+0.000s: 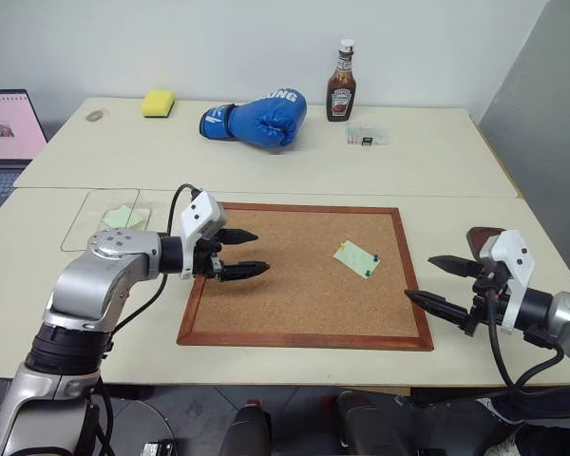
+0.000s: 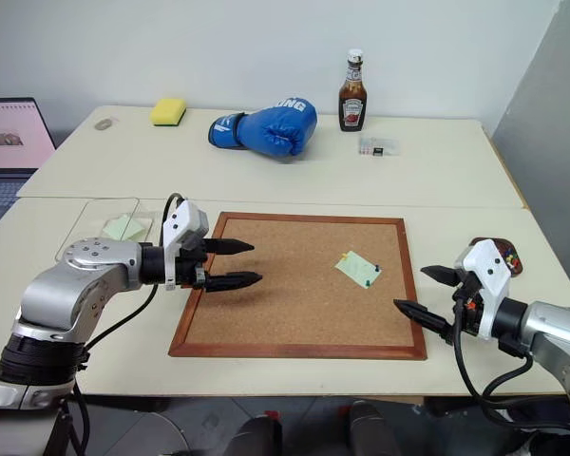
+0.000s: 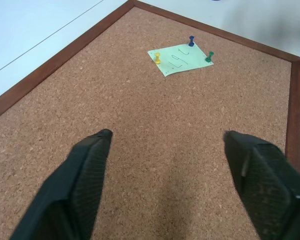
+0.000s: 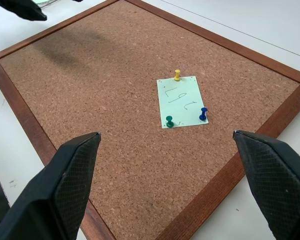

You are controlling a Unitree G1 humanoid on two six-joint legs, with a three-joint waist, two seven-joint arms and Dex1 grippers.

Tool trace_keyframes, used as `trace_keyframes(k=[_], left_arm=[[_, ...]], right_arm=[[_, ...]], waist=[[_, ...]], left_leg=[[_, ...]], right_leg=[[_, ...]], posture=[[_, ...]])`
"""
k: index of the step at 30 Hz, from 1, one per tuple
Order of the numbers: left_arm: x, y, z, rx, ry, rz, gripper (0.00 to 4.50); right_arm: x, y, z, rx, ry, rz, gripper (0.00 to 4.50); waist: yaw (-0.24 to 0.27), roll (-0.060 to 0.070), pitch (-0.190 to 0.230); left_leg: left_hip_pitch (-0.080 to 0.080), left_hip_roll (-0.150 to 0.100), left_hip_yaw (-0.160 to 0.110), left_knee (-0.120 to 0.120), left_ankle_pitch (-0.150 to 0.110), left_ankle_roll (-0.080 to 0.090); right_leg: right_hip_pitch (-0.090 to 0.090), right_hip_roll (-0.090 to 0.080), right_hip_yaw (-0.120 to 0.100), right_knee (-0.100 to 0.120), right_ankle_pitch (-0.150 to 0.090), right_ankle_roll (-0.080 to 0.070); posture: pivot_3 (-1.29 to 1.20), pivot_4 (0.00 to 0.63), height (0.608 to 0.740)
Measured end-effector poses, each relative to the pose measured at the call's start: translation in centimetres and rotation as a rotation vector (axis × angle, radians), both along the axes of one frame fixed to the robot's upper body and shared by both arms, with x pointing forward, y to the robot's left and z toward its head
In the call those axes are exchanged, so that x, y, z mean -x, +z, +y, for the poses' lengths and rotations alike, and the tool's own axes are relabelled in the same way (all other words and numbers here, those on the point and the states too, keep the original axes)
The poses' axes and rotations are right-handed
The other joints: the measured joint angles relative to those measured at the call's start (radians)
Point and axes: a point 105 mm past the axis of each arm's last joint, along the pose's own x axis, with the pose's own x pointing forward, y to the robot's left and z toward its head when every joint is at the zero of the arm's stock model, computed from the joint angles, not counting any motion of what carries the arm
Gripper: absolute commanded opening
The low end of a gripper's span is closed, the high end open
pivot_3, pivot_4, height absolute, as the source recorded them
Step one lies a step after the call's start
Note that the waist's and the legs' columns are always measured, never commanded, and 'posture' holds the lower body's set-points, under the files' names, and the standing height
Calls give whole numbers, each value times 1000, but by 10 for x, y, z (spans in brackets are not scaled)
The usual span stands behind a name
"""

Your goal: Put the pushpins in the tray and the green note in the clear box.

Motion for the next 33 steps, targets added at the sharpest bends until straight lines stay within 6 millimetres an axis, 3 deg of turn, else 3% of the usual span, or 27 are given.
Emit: trace_keyframes(k=[8, 16, 20, 27, 29, 33], left_arm=[[-2, -1, -11, 41, -9, -20, 1564], [-12, -20, -34, 45, -4, -72, 22], [-12, -34, -40, 28, 6, -84, 9], [-13, -71, -47, -47, 52, -83, 9], [-12, -73, -48, -59, 51, -99, 9], [-13, -74, -47, -74, 50, -110, 0]], right_arm=[[-21, 1, 14, -12, -17, -70, 4500], [-59, -19, 48, -23, -9, -106, 4500], [-76, -39, 64, 1, -1, -94, 4500], [-107, -51, 85, -23, -41, -97, 4500], [-112, -55, 87, -32, -49, -82, 4500], [-119, -56, 89, -24, -53, -85, 3880]], waist=[[-1, 0, 0], [-2, 0, 0], [-2, 0, 0], [-1, 1, 0], [0, 0, -1], [-1, 1, -1]], left_leg=[[1, 0, 0, 1, 0, 0], [2, 0, 0, 1, 0, 0], [2, 0, 0, 0, 0, 0], [3, 0, 0, 0, 0, 0], [3, 0, -1, 1, 0, 0], [5, 0, 0, 1, 0, 0]], right_leg=[[1, 0, 0, 1, 0, 0], [1, 0, 1, 1, 1, 0], [1, 0, 1, 2, 1, 0], [1, 0, 1, 3, 1, -1], [1, 0, 0, 3, 3, -4], [2, 0, 1, 4, 1, -1]], posture=[[0, 150, 740], [0, 150, 740], [0, 150, 740], [0, 150, 740], [0, 150, 740], [0, 150, 740]])
